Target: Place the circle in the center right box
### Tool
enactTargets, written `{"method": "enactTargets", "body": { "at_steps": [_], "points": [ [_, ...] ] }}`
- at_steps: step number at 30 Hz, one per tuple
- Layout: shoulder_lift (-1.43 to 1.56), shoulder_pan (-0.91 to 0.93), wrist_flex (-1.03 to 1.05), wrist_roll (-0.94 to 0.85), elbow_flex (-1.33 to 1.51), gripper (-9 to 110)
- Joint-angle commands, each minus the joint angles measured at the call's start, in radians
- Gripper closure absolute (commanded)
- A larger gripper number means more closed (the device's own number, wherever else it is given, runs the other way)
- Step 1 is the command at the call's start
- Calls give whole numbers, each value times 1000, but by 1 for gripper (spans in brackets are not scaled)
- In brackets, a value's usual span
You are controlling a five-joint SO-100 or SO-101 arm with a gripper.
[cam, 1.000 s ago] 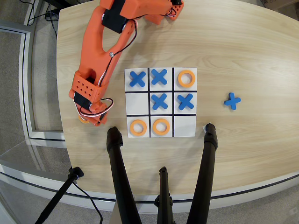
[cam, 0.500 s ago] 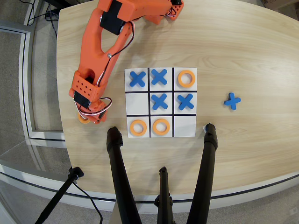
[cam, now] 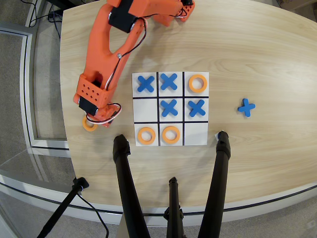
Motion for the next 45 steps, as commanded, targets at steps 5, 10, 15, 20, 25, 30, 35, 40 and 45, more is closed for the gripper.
{"method": "enactTargets", "body": {
  "at_steps": [5,10,15,20,25,30,35,40,45],
  "points": [
    [255,-127,179,137,8,102],
    [413,-210,186,169,123,102],
    [577,-276,161,164,322,102],
    [735,-327,41,161,548,102],
    [836,-353,-166,150,778,102],
    [836,-353,-305,135,881,102],
    [772,-341,-403,110,917,102],
    [701,-331,-460,100,923,102],
    [635,-321,-529,78,923,98]
  ]
}}
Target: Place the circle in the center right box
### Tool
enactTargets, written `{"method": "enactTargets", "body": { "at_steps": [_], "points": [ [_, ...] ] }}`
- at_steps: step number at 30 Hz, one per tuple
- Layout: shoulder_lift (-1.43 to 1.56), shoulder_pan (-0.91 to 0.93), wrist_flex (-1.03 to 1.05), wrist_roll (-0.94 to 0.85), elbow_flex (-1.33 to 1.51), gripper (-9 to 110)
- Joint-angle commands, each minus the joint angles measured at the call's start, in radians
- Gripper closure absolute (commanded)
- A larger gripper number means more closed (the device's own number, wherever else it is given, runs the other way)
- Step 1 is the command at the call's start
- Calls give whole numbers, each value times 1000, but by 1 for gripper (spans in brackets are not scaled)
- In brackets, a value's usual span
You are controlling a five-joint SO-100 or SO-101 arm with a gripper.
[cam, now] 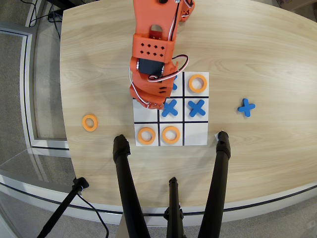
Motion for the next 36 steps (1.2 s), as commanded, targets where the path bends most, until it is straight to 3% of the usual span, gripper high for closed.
{"method": "enactTargets", "body": {
  "at_steps": [1,7,29,36],
  "points": [
    [-23,15,-40,-15,0,96],
    [-44,20,-61,-29,0,90],
    [-11,118,-52,-35,-67,90],
    [-35,229,132,-101,-288,85]
  ]
}}
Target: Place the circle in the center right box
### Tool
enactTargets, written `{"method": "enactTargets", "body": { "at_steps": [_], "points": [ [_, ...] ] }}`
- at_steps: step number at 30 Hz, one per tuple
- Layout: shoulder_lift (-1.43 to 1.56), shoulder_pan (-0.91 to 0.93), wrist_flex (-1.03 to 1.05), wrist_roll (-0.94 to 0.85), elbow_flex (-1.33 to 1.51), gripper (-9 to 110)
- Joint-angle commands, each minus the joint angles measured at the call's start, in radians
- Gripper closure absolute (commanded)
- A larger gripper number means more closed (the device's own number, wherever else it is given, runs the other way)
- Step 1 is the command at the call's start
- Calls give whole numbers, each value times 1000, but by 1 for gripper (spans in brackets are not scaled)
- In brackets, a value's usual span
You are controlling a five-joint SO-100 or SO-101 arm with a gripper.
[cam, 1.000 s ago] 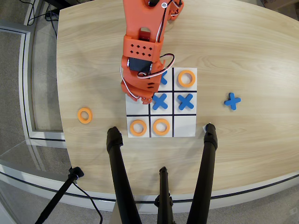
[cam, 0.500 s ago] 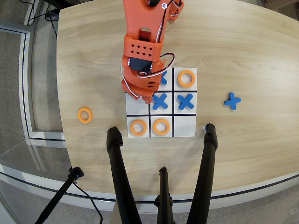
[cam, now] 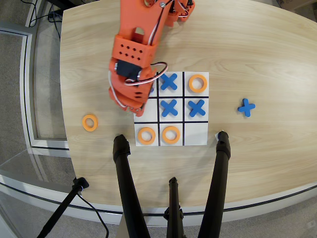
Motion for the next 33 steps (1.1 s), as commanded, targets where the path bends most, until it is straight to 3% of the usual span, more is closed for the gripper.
{"method": "enactTargets", "body": {
  "at_steps": [1,6,17,33],
  "points": [
    [-3,55,84,-25,-156,81],
    [-81,124,199,-32,-400,77],
    [-453,202,221,-32,-834,77],
    [-795,239,221,-46,-1078,77]
  ]
}}
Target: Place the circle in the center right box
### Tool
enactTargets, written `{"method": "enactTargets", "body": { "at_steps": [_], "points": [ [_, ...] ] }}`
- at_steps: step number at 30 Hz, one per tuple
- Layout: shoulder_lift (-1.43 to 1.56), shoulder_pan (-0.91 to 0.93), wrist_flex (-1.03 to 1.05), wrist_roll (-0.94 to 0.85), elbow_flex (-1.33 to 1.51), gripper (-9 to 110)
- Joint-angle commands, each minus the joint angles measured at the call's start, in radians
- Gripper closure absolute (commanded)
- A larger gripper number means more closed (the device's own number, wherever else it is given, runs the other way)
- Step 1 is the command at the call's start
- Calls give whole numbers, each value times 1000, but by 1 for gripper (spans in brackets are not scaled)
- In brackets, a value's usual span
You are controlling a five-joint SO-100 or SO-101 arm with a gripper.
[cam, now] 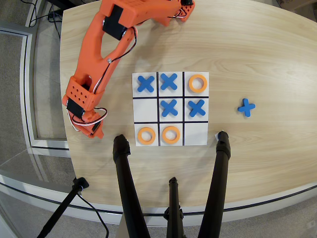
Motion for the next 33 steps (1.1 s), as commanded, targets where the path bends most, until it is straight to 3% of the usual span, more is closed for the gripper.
{"method": "enactTargets", "body": {
  "at_steps": [1,33],
  "points": [
    [-12,6,5,-6,-72,77],
    [-94,41,49,-109,21,82]
  ]
}}
